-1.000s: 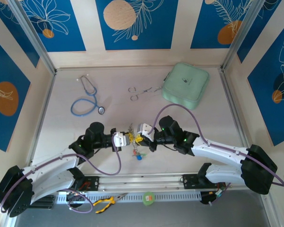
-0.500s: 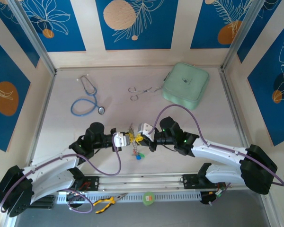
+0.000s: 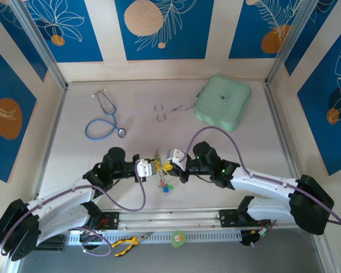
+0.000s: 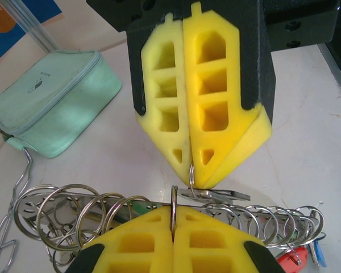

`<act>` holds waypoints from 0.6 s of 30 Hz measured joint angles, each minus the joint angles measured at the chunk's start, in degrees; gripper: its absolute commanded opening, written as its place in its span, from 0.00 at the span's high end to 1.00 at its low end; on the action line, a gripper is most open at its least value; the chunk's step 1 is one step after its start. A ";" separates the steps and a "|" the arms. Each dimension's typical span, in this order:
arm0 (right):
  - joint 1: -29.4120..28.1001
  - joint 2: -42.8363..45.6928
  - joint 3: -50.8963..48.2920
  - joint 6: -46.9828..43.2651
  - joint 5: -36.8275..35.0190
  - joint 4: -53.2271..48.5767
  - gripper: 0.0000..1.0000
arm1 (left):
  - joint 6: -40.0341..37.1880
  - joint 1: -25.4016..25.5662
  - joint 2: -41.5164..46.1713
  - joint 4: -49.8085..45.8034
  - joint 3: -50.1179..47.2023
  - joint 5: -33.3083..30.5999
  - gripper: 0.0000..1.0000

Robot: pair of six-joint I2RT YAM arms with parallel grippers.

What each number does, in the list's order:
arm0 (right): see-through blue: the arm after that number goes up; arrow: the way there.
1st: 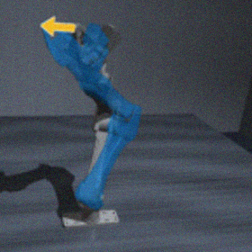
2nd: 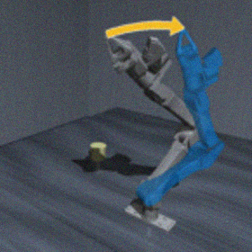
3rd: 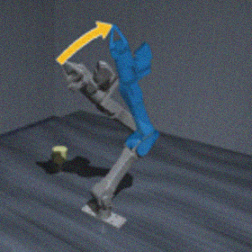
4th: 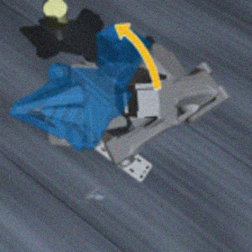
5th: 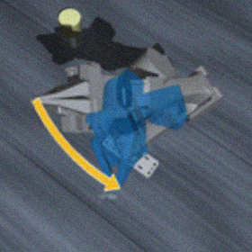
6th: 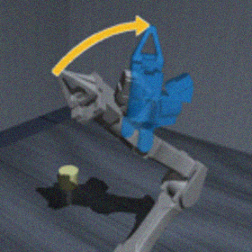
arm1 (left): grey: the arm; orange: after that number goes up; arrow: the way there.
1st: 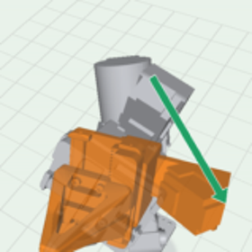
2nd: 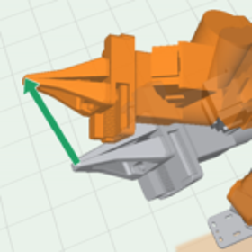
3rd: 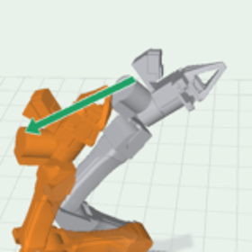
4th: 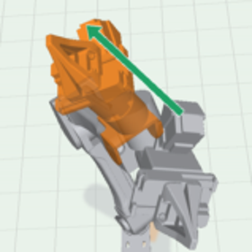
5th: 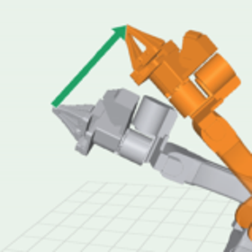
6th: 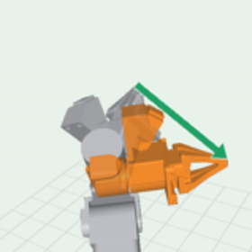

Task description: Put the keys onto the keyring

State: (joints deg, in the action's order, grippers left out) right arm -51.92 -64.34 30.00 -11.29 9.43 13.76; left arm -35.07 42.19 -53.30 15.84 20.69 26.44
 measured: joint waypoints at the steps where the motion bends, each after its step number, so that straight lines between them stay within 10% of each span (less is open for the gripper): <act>1: 0.00 0.31 -0.17 0.00 0.00 0.22 1.00 | 0.00 0.00 0.00 -0.20 0.00 0.00 1.00; 18: -0.04 -0.96 -0.59 0.07 0.15 2.14 1.00 | 0.00 0.07 0.00 -0.39 0.00 0.00 1.00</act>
State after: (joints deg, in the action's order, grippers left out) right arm -51.96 -65.30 29.41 -11.22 9.58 15.90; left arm -35.07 42.26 -53.30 15.44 20.69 26.44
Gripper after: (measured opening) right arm 0.050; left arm 0.064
